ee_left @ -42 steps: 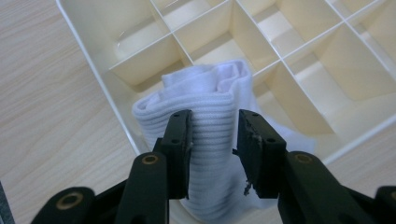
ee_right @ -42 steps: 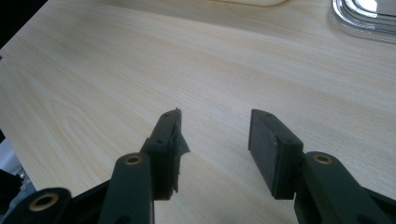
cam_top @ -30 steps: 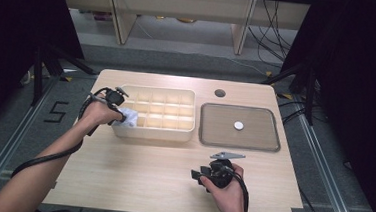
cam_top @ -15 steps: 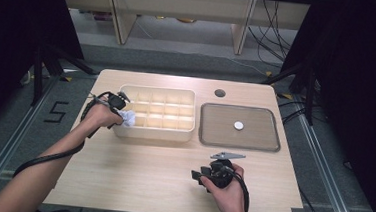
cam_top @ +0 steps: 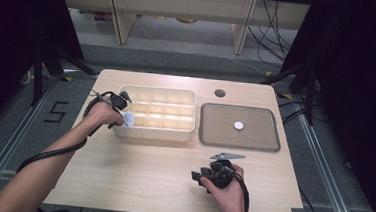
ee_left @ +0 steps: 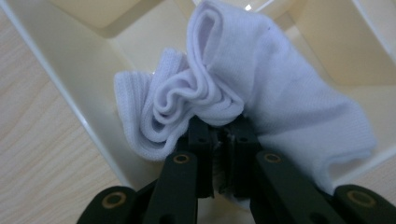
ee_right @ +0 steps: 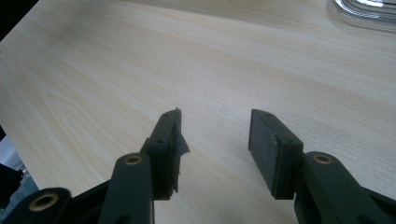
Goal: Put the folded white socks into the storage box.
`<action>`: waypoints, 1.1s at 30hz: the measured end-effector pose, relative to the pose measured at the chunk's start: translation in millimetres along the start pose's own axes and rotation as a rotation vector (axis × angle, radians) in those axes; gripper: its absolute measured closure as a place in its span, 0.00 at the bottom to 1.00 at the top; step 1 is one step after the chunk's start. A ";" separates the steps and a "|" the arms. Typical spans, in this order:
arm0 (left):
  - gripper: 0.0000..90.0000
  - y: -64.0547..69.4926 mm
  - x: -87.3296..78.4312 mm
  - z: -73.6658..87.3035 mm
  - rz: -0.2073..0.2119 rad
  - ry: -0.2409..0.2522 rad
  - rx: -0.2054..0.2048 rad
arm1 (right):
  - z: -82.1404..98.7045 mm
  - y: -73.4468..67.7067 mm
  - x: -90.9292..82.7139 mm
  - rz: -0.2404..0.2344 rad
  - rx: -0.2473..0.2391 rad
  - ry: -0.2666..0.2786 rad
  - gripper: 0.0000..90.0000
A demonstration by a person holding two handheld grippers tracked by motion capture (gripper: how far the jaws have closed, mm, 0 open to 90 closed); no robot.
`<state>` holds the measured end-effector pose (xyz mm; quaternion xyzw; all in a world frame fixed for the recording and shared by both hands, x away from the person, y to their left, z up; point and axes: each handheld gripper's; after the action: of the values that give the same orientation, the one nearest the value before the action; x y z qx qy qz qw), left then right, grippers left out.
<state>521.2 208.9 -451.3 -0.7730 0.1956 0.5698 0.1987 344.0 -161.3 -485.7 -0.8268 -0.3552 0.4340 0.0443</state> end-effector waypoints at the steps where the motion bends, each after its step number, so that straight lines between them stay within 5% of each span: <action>1: 0.92 1.0 0.6 0.0 0.001 -0.003 -0.006 | 0.1 0.1 0.0 0.000 0.000 0.000 0.61; 10: 0.91 -3.6 0.7 1.3 0.026 -0.005 -0.025 | 0.2 -0.2 -1.1 0.005 0.017 -0.014 0.60; 15: 0.88 -11.6 -7.2 7.7 0.091 0.049 -0.091 | 0.2 0.9 -0.5 -0.006 0.002 -0.006 0.60; 19: 0.83 -12.8 -15.7 9.7 0.103 0.079 -0.122 | -0.7 0.4 -0.7 -0.003 0.003 -0.004 0.60; 24: 0.74 -13.7 -33.9 10.1 0.089 0.139 -0.103 | -1.0 -1.4 -1.0 0.003 -0.002 0.007 0.60; 28: 0.71 -9.6 -53.6 7.2 0.082 0.204 -0.049 | -1.9 -2.1 -2.5 -0.007 -0.005 0.003 0.60; 33: 0.66 6.7 -55.0 -0.2 0.117 0.176 0.012 | -1.8 -3.0 -3.3 0.006 0.001 0.017 0.59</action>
<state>502.7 207.3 -399.1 -0.8060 0.2604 0.5093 0.1519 342.5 -160.7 -481.1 -0.8315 -0.3523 0.4271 0.0465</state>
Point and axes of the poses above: each handheld gripper's, and its own axes: x roughly forward along the jaws, z roughly out of its underside, y roughly to its right, and after that the axes turned 3 degrees about -z, right-handed
